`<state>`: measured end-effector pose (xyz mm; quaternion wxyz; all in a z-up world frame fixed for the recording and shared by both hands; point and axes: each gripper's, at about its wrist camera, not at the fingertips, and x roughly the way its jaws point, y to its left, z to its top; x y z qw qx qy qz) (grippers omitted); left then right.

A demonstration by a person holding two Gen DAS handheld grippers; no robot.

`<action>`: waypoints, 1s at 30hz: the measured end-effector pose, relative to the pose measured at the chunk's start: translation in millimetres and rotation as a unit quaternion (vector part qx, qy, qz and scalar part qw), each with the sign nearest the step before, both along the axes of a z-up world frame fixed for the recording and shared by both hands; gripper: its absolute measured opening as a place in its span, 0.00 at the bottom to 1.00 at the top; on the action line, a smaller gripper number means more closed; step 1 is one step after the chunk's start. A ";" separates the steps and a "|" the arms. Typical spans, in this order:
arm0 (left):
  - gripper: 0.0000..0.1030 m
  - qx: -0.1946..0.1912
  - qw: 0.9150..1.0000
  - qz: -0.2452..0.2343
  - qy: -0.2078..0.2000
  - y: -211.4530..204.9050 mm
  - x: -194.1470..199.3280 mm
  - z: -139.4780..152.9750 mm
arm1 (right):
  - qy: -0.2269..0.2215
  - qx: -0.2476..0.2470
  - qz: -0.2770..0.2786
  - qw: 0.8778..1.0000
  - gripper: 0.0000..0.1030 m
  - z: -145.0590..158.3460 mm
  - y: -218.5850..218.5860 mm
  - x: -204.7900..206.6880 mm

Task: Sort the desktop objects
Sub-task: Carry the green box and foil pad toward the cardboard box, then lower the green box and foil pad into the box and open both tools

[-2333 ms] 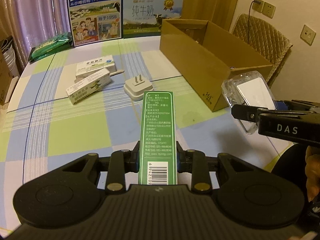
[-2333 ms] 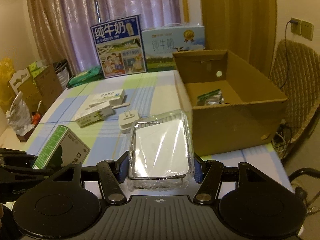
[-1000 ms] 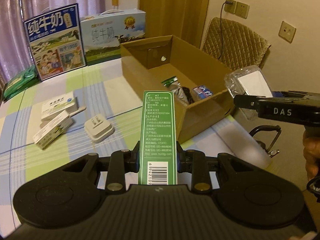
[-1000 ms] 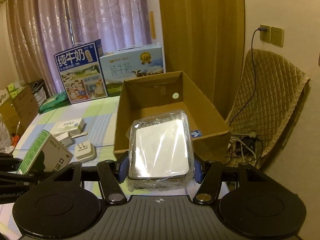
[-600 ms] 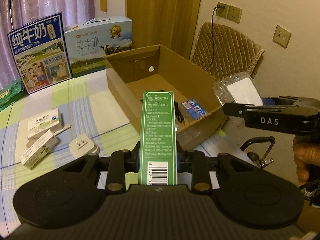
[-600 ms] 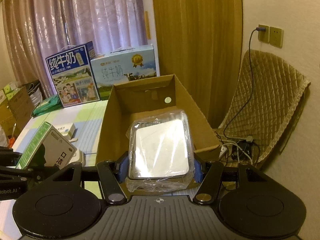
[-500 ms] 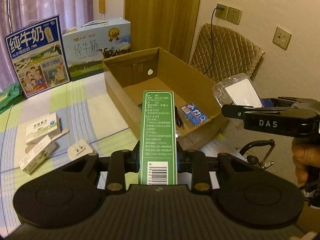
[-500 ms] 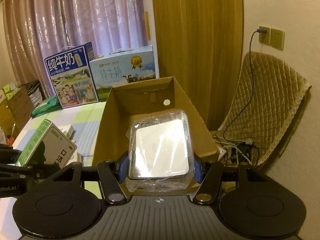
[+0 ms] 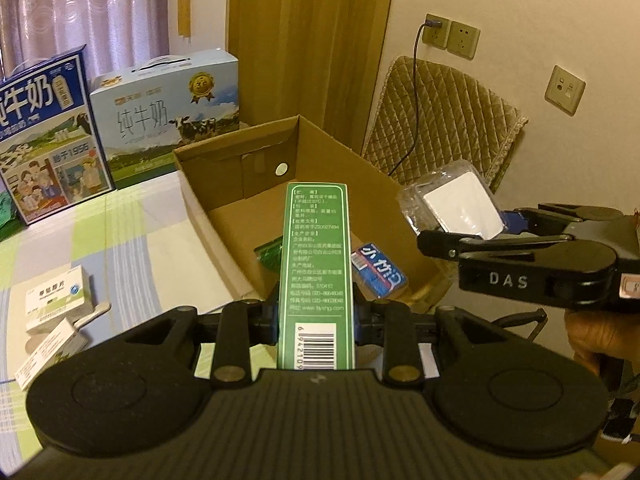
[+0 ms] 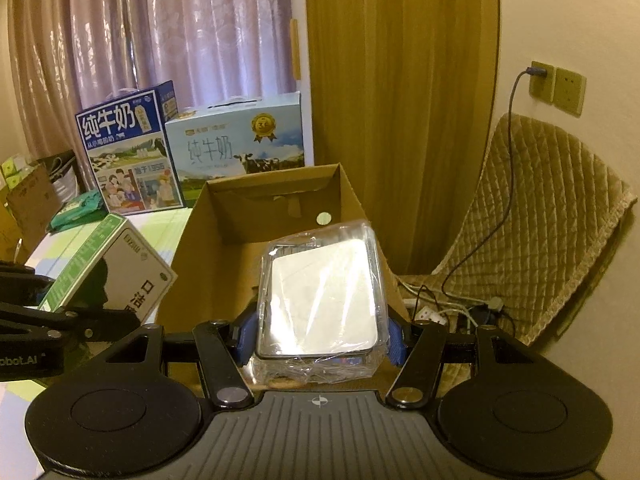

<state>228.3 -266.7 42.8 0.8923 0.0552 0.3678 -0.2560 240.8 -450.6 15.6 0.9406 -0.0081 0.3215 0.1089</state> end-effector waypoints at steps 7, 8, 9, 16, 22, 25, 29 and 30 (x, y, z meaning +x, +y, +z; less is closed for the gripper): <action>0.25 -0.002 1.000 -0.007 0.000 -14.2 21.0 -2.1 | 0.006 -0.003 0.000 1.000 0.56 -5.7 -3.8 17.5; 0.25 -0.003 1.000 -0.007 0.001 -15.7 24.2 -2.5 | 0.007 -0.004 -0.001 1.000 0.56 -6.5 -4.2 19.8; 0.25 -0.004 1.000 -0.006 0.001 -16.8 27.2 -3.1 | 0.008 -0.005 -0.001 1.000 0.56 -7.3 -4.9 21.7; 0.25 -0.013 1.000 -0.004 0.007 -21.2 44.0 -8.5 | 0.014 -0.004 -0.004 1.000 0.56 -12.3 -7.6 34.8; 0.25 -0.025 1.000 0.003 0.015 -26.2 55.2 -14.7 | 0.014 -0.005 -0.005 1.000 0.56 -13.3 -7.8 39.3; 0.32 -0.027 0.999 0.013 0.012 -26.0 58.5 -14.9 | 0.015 -0.004 -0.005 1.000 0.56 -13.0 -8.4 43.0; 0.32 -0.030 0.999 0.019 0.011 -18.0 57.2 -12.4 | 0.017 -0.003 -0.005 1.000 0.56 -14.0 -7.8 45.8; 0.32 -0.032 0.999 0.023 0.012 -14.8 57.1 -11.8 | 0.018 -0.001 -0.005 1.000 0.56 -14.7 -7.7 46.1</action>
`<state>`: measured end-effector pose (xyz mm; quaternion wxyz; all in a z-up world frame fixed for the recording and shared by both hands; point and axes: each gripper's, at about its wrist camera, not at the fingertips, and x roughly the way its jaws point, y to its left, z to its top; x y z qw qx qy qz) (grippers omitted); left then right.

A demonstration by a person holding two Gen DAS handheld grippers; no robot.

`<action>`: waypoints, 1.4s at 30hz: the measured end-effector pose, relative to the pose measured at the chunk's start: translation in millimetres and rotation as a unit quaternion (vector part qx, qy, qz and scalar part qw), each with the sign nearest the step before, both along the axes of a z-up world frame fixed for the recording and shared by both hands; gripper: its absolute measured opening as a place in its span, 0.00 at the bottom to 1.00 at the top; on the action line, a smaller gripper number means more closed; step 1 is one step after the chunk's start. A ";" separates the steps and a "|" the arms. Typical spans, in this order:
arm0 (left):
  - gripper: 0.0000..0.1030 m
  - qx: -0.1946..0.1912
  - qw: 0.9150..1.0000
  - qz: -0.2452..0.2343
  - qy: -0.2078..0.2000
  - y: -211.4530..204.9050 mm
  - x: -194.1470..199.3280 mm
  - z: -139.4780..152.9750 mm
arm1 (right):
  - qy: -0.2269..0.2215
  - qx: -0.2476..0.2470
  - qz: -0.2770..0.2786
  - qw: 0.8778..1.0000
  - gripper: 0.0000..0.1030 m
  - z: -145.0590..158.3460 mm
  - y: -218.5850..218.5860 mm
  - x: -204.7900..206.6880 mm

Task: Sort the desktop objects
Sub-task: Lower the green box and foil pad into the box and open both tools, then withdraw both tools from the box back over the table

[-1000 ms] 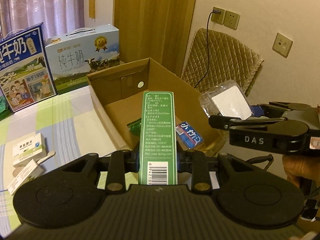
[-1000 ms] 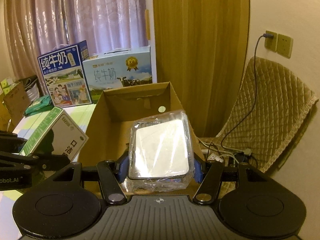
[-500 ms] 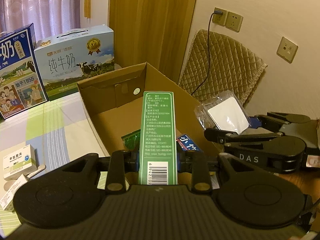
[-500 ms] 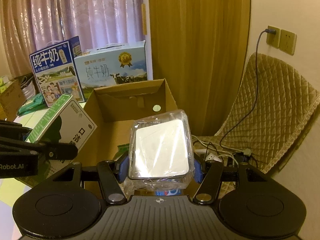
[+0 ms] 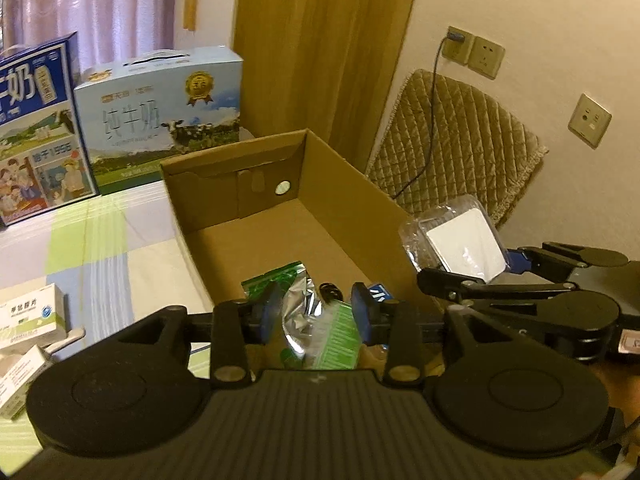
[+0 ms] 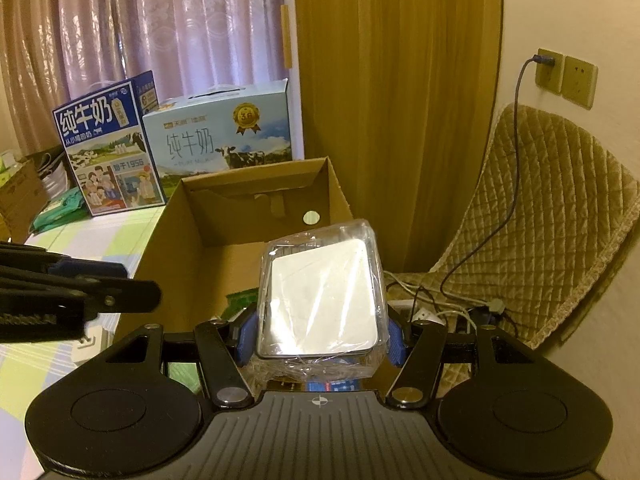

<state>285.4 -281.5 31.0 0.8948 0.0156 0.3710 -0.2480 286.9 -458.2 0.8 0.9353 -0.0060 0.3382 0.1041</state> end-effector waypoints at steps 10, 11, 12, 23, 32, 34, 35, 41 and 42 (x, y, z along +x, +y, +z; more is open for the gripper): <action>0.32 -0.005 1.000 0.024 -0.001 28.8 -13.2 4.1 | 0.008 0.046 0.012 0.999 0.57 -3.9 2.4 2.5; 0.32 -0.005 1.000 0.025 -0.001 30.8 -14.6 3.9 | 0.009 0.053 0.012 0.998 0.60 -3.1 2.1 3.5; 0.32 -0.004 1.000 0.026 -0.001 32.2 -16.1 3.4 | 0.007 0.054 0.010 0.998 0.64 -1.9 2.0 3.5; 0.36 0.002 0.999 0.039 0.004 55.5 -42.5 -4.8 | 0.004 0.067 -0.009 0.998 0.73 4.9 -10.5 -19.0; 0.47 0.005 0.998 0.056 0.017 78.8 -71.0 -11.7 | 0.015 0.078 -0.001 0.997 0.83 10.3 -0.8 -57.6; 0.55 0.007 0.998 0.062 0.014 84.4 -79.0 -12.1 | 0.016 0.085 -0.002 0.996 0.86 11.8 2.8 -67.2; 0.57 0.012 0.998 0.066 0.012 87.2 -83.8 -12.6 | 0.017 0.087 -0.001 0.996 0.89 12.8 4.7 -71.3; 0.70 0.017 0.997 0.078 0.015 106.5 -106.1 -16.7 | 0.018 0.084 0.015 0.996 0.94 18.1 21.4 -92.9; 0.72 0.016 0.996 0.082 0.016 111.2 -110.1 -16.9 | 0.019 0.085 0.015 0.996 0.95 18.9 23.7 -96.0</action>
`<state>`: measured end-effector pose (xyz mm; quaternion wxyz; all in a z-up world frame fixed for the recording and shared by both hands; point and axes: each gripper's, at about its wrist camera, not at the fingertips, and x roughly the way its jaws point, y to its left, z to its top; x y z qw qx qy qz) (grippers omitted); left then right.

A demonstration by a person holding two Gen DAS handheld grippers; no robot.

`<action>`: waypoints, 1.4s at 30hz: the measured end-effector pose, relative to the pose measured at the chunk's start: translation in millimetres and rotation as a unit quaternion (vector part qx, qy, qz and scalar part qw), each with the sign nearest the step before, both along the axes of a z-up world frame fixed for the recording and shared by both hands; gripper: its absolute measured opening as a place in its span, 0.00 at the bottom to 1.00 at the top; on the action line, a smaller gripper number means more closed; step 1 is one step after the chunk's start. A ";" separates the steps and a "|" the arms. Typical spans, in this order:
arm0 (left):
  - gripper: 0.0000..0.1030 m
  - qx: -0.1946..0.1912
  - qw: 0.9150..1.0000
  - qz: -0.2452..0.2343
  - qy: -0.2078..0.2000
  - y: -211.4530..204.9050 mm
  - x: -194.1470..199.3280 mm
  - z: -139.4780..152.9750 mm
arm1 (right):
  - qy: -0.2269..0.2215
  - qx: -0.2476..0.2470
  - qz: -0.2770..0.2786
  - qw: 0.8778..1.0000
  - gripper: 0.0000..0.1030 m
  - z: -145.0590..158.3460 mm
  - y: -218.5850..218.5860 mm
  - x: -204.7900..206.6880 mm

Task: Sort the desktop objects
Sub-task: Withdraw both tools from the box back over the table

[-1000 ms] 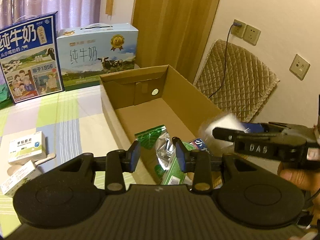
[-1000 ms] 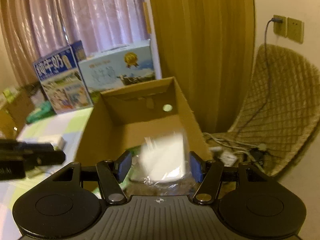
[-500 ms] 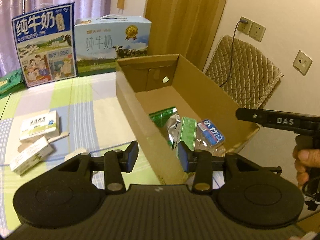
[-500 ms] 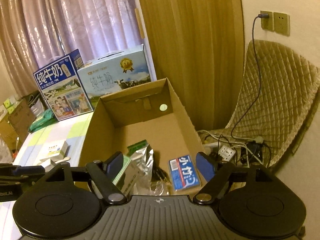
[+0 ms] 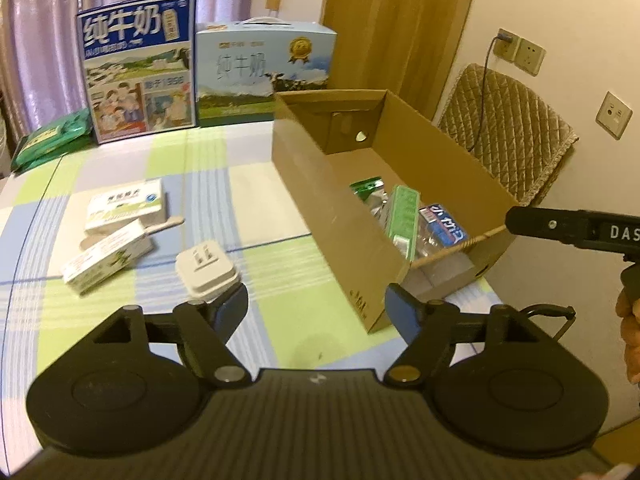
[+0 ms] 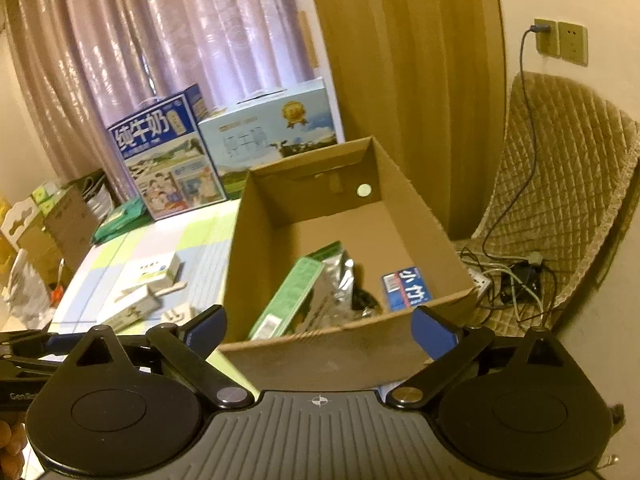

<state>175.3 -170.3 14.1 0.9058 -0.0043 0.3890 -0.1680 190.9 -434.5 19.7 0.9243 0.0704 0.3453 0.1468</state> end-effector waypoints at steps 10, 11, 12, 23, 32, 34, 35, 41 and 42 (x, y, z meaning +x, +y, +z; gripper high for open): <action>0.89 0.019 1.000 0.023 -0.005 51.5 -37.5 -7.2 | 0.008 -0.002 0.039 0.999 0.98 5.6 35.5 -29.3; 0.90 0.019 0.999 0.026 -0.004 58.4 -40.3 -8.7 | 0.009 -0.003 0.045 0.999 0.98 5.6 40.4 -31.5; 0.92 0.020 0.999 0.030 -0.003 65.4 -43.8 -10.0 | 0.009 -0.005 0.052 0.999 0.98 5.7 45.8 -34.2; 0.94 0.058 0.997 0.045 -0.009 125.2 -65.5 -10.8 | 0.014 -0.027 0.126 0.992 0.98 -1.0 110.9 -49.9; 0.94 0.061 0.996 0.059 0.003 158.3 -80.1 -21.3 | 0.030 -0.038 0.147 0.988 0.98 -15.7 136.3 -57.3; 0.94 0.059 0.996 0.062 0.005 164.3 -82.1 -23.1 | 0.033 -0.040 0.150 0.987 0.98 -18.2 141.6 -56.8; 0.94 0.058 0.996 0.063 0.005 166.6 -83.2 -23.4 | 0.034 -0.042 0.152 0.987 0.98 -19.0 143.3 -57.3; 0.94 0.056 0.996 0.067 0.007 175.3 -83.2 -25.6 | 0.038 -0.045 0.156 0.986 0.98 -22.8 153.6 -57.4; 0.94 0.055 0.996 0.067 0.007 176.2 -82.9 -25.8 | 0.039 -0.046 0.156 0.986 0.98 -23.6 155.1 -56.7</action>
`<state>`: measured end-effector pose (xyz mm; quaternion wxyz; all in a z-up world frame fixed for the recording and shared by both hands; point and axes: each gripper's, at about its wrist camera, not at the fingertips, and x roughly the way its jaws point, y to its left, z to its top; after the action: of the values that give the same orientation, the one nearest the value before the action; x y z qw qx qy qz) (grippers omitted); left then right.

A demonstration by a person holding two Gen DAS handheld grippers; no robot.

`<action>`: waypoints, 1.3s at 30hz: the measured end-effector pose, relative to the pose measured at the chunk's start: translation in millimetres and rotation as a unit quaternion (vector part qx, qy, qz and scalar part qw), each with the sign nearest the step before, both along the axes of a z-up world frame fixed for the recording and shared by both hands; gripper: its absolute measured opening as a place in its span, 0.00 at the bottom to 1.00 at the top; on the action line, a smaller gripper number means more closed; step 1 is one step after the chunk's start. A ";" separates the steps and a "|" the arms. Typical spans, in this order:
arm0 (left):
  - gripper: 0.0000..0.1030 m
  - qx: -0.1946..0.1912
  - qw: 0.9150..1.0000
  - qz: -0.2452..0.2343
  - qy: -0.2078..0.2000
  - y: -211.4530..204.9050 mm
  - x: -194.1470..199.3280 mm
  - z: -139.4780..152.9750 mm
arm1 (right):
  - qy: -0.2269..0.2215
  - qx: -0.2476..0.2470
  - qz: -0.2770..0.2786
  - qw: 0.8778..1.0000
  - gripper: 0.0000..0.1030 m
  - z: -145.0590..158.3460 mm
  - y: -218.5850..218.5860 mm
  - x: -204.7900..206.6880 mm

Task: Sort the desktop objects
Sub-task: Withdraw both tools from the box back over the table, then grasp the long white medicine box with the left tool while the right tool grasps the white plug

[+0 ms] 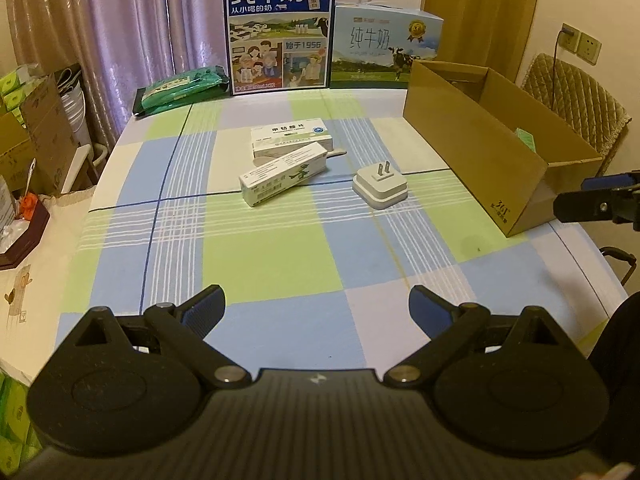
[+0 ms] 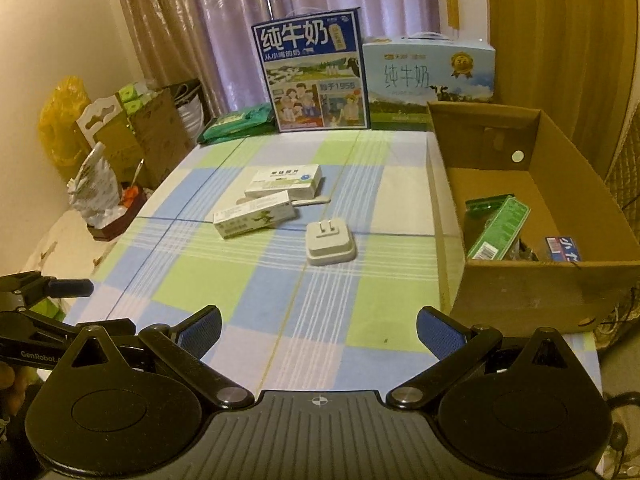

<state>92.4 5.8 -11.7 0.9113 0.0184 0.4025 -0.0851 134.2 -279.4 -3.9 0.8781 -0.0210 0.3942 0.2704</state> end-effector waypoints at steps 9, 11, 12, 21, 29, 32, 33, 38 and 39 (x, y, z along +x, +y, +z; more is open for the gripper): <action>0.94 -0.003 1.000 -0.001 0.005 8.4 8.6 -4.7 | 0.002 -0.006 0.012 1.000 0.98 -8.0 18.1 6.7; 0.94 0.000 1.000 -0.005 0.006 9.3 14.1 -6.0 | 0.003 -0.005 0.013 1.000 0.98 -10.9 22.3 10.9; 0.94 0.003 1.000 -0.007 0.006 9.4 16.8 -6.5 | 0.004 -0.005 0.014 1.000 0.98 -12.2 24.5 13.0; 0.94 0.022 0.999 -0.028 0.006 15.8 58.9 -15.0 | 0.014 -0.008 0.019 1.000 0.98 -36.4 51.0 42.4; 0.94 0.044 0.997 -0.070 -0.001 29.8 104.2 -35.4 | 0.015 -0.015 0.009 1.000 0.98 -72.6 66.9 84.1; 0.93 0.054 0.996 -0.076 0.000 34.3 124.4 -44.3 | 0.012 -0.018 0.008 1.000 0.98 -86.7 73.9 99.6; 0.93 0.055 0.995 -0.078 -0.003 34.8 131.9 -47.5 | 0.012 -0.020 0.010 1.000 0.98 -90.9 76.5 103.8; 0.89 0.065 0.993 -0.096 -0.019 31.3 161.9 -62.5 | 0.009 -0.029 0.017 0.999 0.98 -111.9 85.2 123.5; 0.88 0.065 0.992 -0.103 -0.022 29.9 168.0 -66.4 | 0.008 -0.029 0.017 0.999 0.97 -114.7 85.7 127.2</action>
<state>260.4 35.8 -78.1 0.9030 0.1206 0.3834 -0.1519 261.4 -193.7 -118.5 0.8691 -0.0506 0.4087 0.2741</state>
